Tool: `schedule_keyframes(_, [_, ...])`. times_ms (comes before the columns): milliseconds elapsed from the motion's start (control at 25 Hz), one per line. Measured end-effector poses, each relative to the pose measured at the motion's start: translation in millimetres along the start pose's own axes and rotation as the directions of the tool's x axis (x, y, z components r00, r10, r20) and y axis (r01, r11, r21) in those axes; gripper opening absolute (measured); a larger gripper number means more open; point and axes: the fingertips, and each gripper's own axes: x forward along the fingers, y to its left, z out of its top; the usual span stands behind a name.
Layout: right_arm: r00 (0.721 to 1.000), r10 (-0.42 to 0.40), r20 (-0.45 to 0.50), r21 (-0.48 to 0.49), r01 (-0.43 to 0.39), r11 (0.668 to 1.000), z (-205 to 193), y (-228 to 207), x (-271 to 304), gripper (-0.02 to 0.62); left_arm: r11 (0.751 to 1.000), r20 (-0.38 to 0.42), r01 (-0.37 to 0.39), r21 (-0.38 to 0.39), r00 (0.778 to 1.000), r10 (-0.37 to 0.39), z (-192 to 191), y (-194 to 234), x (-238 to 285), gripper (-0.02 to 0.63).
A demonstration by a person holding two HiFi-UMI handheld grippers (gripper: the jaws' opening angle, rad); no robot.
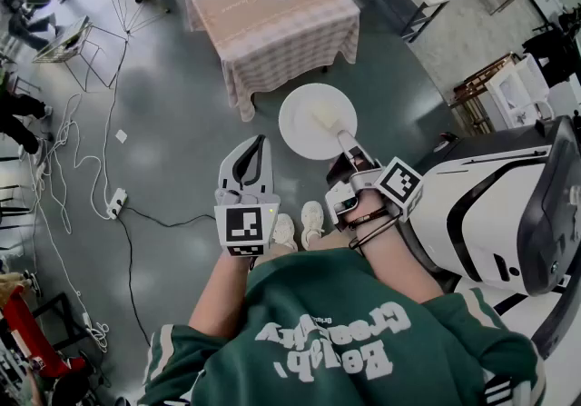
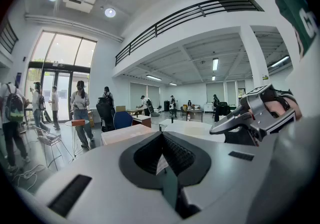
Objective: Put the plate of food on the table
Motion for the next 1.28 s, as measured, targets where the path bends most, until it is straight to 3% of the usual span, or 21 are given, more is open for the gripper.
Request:
schedule_keyframes(680, [1.0,-0.011,-0.006,0.004,0.011,1.0,3.1,-0.2,0.5,0.023,1.0,0.008,-0.009,0.002,1.0,0.009,6.3,-1.1,4.2,0.009])
schedule_keyframes(1280, [0.997,0.043,-0.06,-0.009,-0.044,0.999,64.4,-7.6,4.1,0.023,0.993,0.029,-0.116,0.015,0.993,0.116,21.6,-23.6,40.2,0.009])
